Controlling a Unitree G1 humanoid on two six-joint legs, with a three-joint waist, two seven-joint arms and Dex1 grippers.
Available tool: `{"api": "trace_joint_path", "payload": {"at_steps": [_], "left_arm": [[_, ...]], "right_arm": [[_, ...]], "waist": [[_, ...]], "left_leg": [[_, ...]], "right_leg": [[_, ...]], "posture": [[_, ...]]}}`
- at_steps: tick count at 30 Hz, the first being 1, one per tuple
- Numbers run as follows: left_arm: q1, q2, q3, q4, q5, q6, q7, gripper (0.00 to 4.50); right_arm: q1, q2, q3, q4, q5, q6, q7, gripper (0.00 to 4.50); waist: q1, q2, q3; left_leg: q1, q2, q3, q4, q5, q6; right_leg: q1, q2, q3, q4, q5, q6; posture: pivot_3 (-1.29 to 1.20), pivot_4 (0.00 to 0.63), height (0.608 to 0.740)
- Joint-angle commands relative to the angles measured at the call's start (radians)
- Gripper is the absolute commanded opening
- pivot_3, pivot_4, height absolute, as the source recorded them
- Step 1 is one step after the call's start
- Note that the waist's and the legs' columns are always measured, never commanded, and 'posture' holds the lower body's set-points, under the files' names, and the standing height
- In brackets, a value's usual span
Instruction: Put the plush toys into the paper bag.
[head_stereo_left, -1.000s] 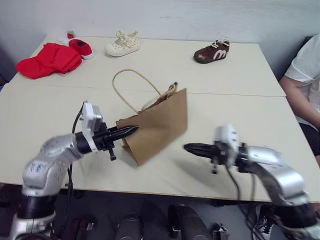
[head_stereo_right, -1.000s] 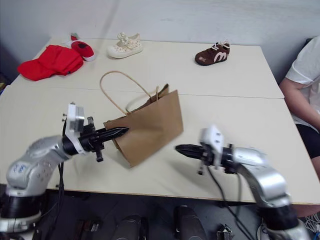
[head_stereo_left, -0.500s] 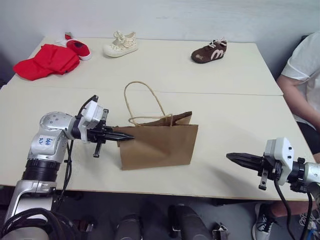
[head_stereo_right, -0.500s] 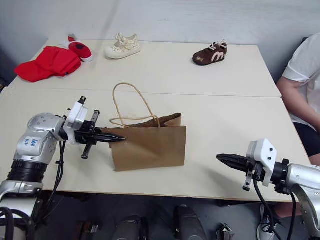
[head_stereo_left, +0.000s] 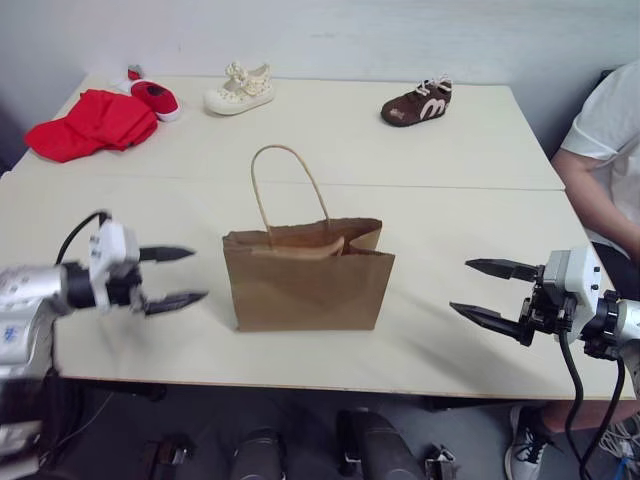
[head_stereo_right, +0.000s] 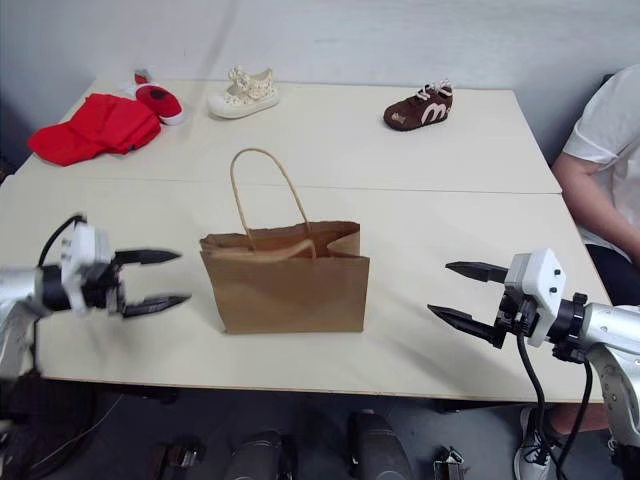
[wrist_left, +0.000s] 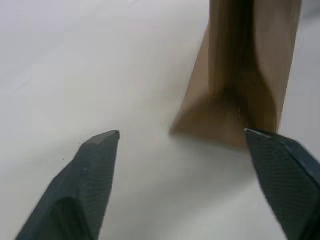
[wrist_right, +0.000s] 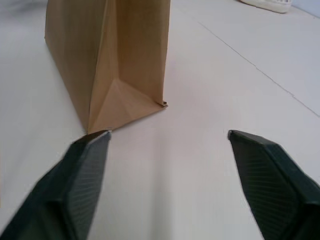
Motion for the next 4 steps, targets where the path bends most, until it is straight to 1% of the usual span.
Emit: {"api": "trace_joint_path", "payload": {"at_steps": [1, 4], "left_arm": [[0.069, 0.024, 0.092, -0.049, 0.012, -0.033, 0.044, 4.5], [0.109, 0.015, 0.114, -0.052, 0.001, -0.039, 0.051, 4.5]], "right_arm": [[-0.009, -0.038, -0.032, 0.055, -0.027, -0.082, 0.055, 4.49], [-0.016, -0.045, -0.017, 0.116, -0.052, -0.151, 0.088, 4.49]], "waist": [[0.008, 0.0, 0.0], [0.01, -0.001, 0.0]], "left_leg": [[0.0, 0.0, -0.001, 0.001, 0.0, 0.0], [0.0, 0.0, 0.0, 0.001, -0.001, 0.001]], "right_leg": [[0.001, 0.0, -0.001, 0.0, 0.0, 0.0], [0.002, 0.0, -0.001, -0.001, 0.0, 0.001]], "posture": [[0.0, 0.15, 0.74], [0.0, 0.15, 0.74]]}}
